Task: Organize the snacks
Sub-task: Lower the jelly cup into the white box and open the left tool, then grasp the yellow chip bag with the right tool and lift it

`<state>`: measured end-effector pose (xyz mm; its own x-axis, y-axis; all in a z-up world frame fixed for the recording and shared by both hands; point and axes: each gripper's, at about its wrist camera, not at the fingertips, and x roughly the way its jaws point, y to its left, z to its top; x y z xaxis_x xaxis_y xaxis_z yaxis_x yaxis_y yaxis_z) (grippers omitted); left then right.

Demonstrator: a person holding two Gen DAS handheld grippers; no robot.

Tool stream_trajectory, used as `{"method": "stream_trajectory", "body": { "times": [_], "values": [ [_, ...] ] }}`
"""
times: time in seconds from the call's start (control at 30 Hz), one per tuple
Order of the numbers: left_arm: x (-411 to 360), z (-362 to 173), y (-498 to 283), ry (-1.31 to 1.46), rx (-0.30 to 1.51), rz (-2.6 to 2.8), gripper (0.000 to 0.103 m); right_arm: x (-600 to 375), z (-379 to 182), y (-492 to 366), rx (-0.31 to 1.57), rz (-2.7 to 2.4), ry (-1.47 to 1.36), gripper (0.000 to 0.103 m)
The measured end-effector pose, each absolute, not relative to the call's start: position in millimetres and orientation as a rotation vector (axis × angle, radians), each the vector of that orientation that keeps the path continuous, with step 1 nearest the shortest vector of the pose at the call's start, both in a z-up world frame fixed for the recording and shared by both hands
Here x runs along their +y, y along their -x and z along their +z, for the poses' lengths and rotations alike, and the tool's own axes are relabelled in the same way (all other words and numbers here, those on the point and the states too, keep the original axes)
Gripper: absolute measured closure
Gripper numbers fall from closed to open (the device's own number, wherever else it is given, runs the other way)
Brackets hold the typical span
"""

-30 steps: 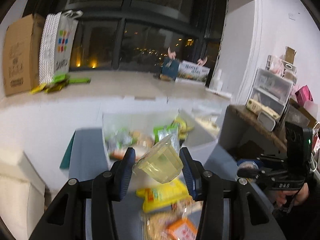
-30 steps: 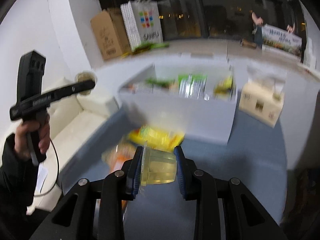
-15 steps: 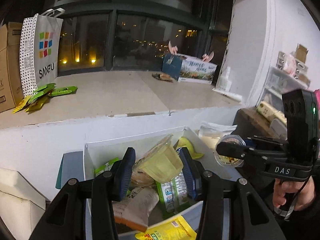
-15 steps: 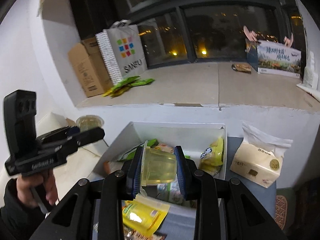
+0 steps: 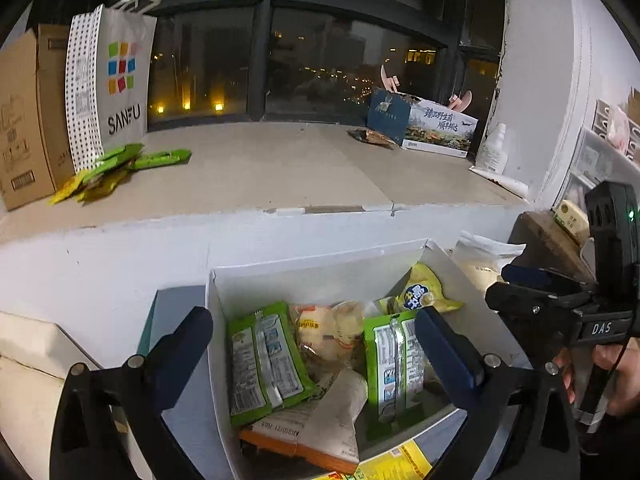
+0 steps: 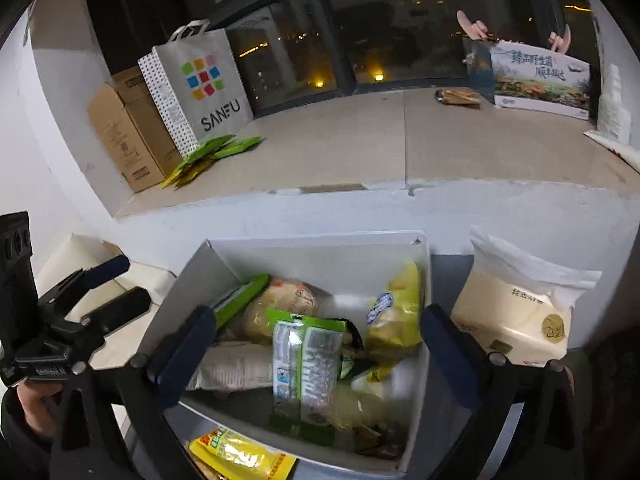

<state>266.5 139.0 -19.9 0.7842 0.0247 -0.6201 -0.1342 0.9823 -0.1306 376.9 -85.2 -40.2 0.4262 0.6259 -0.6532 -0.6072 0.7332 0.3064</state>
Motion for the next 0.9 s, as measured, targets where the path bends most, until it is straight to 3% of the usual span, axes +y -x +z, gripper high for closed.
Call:
{"method": "stream_trajectory", "body": {
  "times": [0.4,0.9],
  "values": [
    [134,-6,-236,0.163,0.629,0.086,0.0,-96,-32,-351,0.791,0.783,-0.005,0.0],
    [83,12,-114,0.121,0.499,0.012,0.0,-154,-30,-207,0.693,0.949,-0.016,0.0]
  ]
}}
